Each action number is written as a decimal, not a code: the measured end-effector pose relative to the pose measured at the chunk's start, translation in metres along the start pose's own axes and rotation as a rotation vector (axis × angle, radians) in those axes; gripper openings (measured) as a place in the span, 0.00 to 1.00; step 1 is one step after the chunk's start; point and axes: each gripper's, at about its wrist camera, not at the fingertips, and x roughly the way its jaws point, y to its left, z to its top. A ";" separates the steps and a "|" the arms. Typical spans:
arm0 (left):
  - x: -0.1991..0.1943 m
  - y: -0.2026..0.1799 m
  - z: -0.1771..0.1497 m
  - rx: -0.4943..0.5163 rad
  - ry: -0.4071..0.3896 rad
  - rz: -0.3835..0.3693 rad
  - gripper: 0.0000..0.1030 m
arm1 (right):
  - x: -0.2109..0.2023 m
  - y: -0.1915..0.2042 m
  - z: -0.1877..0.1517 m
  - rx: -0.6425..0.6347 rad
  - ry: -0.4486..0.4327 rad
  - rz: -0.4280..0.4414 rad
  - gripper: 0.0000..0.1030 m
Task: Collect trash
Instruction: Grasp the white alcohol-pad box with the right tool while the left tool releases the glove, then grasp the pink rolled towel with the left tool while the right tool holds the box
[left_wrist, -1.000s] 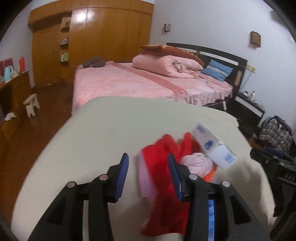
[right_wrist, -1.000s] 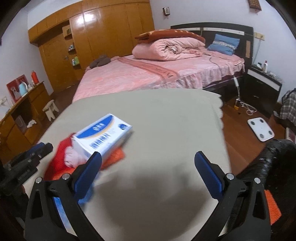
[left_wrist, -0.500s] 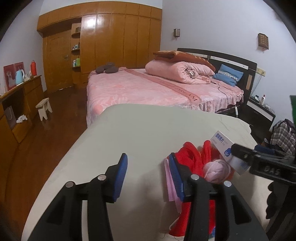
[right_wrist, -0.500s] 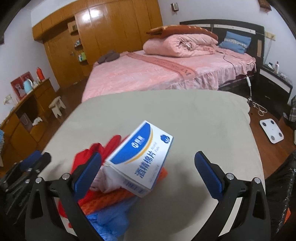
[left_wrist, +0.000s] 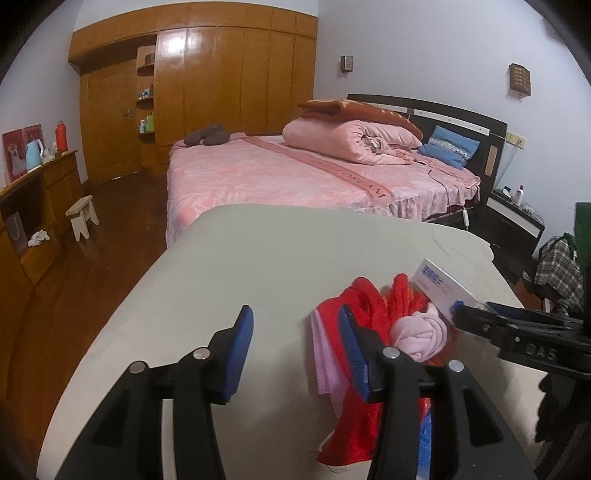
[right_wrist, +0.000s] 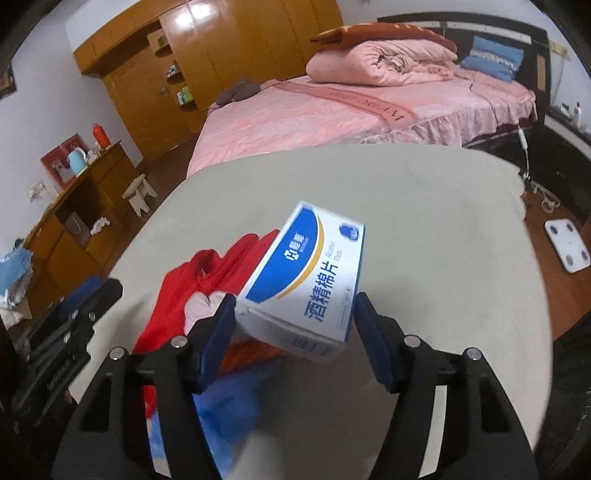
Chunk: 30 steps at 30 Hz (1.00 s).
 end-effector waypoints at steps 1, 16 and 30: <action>-0.001 -0.001 0.000 0.000 0.000 -0.001 0.46 | -0.007 -0.003 -0.003 -0.010 -0.004 -0.009 0.61; -0.012 -0.039 -0.012 0.033 0.001 -0.056 0.46 | -0.029 -0.049 -0.045 -0.028 0.014 -0.188 0.79; 0.006 -0.073 -0.007 0.097 -0.005 -0.130 0.46 | -0.005 -0.060 -0.043 0.020 0.043 -0.227 0.53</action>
